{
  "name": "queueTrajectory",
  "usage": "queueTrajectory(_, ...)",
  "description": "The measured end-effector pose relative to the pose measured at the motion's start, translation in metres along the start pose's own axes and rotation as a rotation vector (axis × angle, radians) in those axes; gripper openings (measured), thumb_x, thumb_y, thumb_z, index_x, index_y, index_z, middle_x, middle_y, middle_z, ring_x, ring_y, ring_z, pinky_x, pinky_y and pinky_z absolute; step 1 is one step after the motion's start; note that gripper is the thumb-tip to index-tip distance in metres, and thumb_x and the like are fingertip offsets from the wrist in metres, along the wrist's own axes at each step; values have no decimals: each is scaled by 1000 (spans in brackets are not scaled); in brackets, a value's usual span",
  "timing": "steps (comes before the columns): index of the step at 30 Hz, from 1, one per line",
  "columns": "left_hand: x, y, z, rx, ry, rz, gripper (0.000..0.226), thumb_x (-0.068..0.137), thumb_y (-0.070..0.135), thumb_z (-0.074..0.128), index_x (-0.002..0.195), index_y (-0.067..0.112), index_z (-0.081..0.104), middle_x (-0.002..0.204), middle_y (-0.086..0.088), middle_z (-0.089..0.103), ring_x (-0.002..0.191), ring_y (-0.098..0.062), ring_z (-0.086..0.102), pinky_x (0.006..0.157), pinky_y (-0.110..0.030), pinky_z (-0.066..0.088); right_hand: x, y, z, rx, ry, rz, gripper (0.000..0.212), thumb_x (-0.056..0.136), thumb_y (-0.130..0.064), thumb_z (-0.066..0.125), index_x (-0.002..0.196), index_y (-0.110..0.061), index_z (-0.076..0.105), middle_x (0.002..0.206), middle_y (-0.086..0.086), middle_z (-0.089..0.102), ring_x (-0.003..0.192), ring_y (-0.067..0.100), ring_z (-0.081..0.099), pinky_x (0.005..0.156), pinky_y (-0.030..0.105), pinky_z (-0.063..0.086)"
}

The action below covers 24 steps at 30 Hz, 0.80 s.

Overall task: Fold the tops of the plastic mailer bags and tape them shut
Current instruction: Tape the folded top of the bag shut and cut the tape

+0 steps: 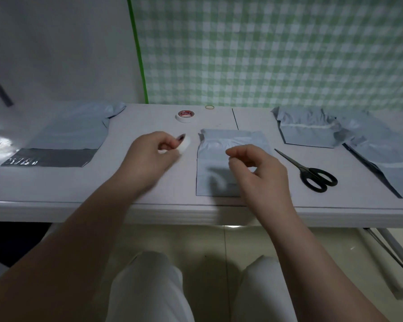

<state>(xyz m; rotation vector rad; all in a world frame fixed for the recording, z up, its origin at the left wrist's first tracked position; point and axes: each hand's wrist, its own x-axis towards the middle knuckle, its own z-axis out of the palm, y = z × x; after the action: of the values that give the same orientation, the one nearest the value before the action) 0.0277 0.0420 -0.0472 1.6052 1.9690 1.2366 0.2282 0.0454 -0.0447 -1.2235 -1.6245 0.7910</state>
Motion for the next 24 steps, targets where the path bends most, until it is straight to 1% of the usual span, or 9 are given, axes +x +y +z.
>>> queueTrajectory(1, -10, 13, 0, -227, -78, -38, 6, 86, 10, 65, 84, 15, 67, 81, -1, 65, 75, -12, 56, 70, -22, 40, 0, -1, 0, 87, -35, 29, 20, 88, -15, 58, 98, -28, 70, 90, -20, 65, 78, -4, 57, 69, 8, 41)
queueTrajectory(3, -28, 32, 1, -603, -253, -118, 14, 89, 1, 59, 83, 13, 63, 79, -4, 66, 77, -14, 55, 73, -24, 46, -2, -4, -1, 258, -127, 93, 24, 90, -19, 58, 106, -34, 67, 102, -16, 66, 77, -3, 57, 65, 13, 46)
queueTrajectory(6, -45, 46, 7, -815, -406, -200, 6, 86, 8, 58, 91, 11, 62, 89, -7, 70, 87, -16, 65, 80, -27, 54, -8, -6, -6, 397, -244, 137, 28, 93, -20, 56, 112, -38, 63, 108, -10, 67, 80, 0, 61, 62, 14, 48)
queueTrajectory(9, -55, 48, 12, -970, -427, -220, 21, 80, 12, 67, 100, 10, 60, 94, -13, 69, 91, -23, 67, 83, -35, 56, -13, -7, -8, 490, -249, 135, 26, 92, -10, 55, 109, -25, 67, 93, 0, 71, 74, 4, 62, 57, 17, 48)
queueTrajectory(11, -59, 50, 14, -1001, -411, -193, 27, 80, 10, 68, 106, 17, 62, 93, -14, 69, 90, -25, 68, 81, -37, 58, -15, -4, -8, 518, -230, 143, 24, 92, -6, 54, 107, -17, 69, 83, 4, 69, 69, 6, 61, 53, 18, 46)
queueTrajectory(15, -66, 54, 18, -831, -349, -30, 28, 84, 13, 64, 105, 30, 72, 91, -12, 70, 91, -22, 67, 78, -27, 55, -19, -1, -10, 560, -217, 165, 22, 93, -6, 54, 106, -13, 70, 73, 2, 64, 61, 7, 58, 50, 19, 46)
queueTrajectory(18, -69, 56, 19, -786, -320, 25, 34, 80, 14, 60, 105, 33, 72, 81, 0, 63, 85, -17, 64, 77, -23, 54, -21, -4, -12, 605, -188, 199, 19, 92, -7, 55, 100, -12, 71, 65, -1, 62, 55, 7, 56, 48, 18, 46)
queueTrajectory(21, -70, 59, 21, -870, -318, -7, 32, 78, 10, 71, 104, 29, 72, 79, 4, 64, 83, -14, 68, 73, -22, 54, -22, -8, -14, 656, -193, 241, 17, 92, -9, 55, 96, -12, 72, 64, -1, 61, 50, 7, 54, 47, 17, 45)
queueTrajectory(24, -70, 62, 24, -1000, -273, -139, 32, 73, 13, 63, 103, 20, 67, 75, 3, 69, 76, -11, 69, 68, -21, 55, -22, -10, -16, 686, -163, 273, 18, 93, -16, 55, 86, -10, 71, 62, -1, 63, 48, 6, 52, 46, 16, 44)
